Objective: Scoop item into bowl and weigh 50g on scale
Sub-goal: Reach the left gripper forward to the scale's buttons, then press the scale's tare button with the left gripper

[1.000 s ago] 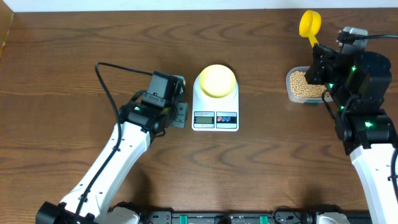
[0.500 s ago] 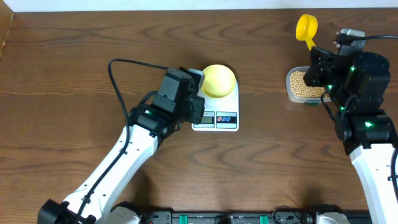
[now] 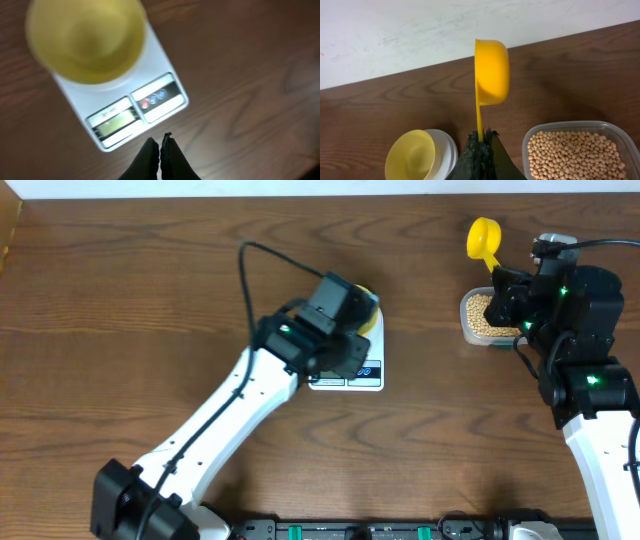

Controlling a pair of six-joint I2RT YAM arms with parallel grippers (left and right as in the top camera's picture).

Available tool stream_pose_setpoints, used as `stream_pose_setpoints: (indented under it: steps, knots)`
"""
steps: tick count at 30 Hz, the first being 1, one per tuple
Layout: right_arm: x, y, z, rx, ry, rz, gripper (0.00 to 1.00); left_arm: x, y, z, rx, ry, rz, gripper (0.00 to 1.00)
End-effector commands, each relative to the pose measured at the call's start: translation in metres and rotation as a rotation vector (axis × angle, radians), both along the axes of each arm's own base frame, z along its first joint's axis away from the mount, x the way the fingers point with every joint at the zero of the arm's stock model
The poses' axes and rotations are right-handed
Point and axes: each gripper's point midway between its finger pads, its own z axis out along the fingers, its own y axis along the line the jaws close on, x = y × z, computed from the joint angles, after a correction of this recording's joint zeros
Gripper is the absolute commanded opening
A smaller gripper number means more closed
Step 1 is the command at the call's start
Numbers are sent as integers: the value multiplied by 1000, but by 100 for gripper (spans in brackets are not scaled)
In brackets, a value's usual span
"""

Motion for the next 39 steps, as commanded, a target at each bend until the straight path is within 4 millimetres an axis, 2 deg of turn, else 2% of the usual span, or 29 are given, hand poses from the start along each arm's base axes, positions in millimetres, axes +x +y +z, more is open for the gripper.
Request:
stream_pose_setpoints:
  steps: [1,13,15,21,27,39]
  knots:
    - [-1,0,9,-1,-16,5,1,-4,-6,-25,67,25,-34,7]
    - [-1,-1,8,-20,-13,5,1,7,-1,-101,193,44,-12,7]
    - [-1,-1,8,-22,-13,6,1,6,0,-108,198,46,-11,7]
    - [-1,-1,8,-21,-14,6,1,4,2,-113,200,51,-12,7]
    - [-1,-1,9,-21,-20,6,1,2,1,-129,174,35,-14,7]
    - [-1,-1,9,-21,-20,7,1,12,-6,-139,142,-12,-9,7]
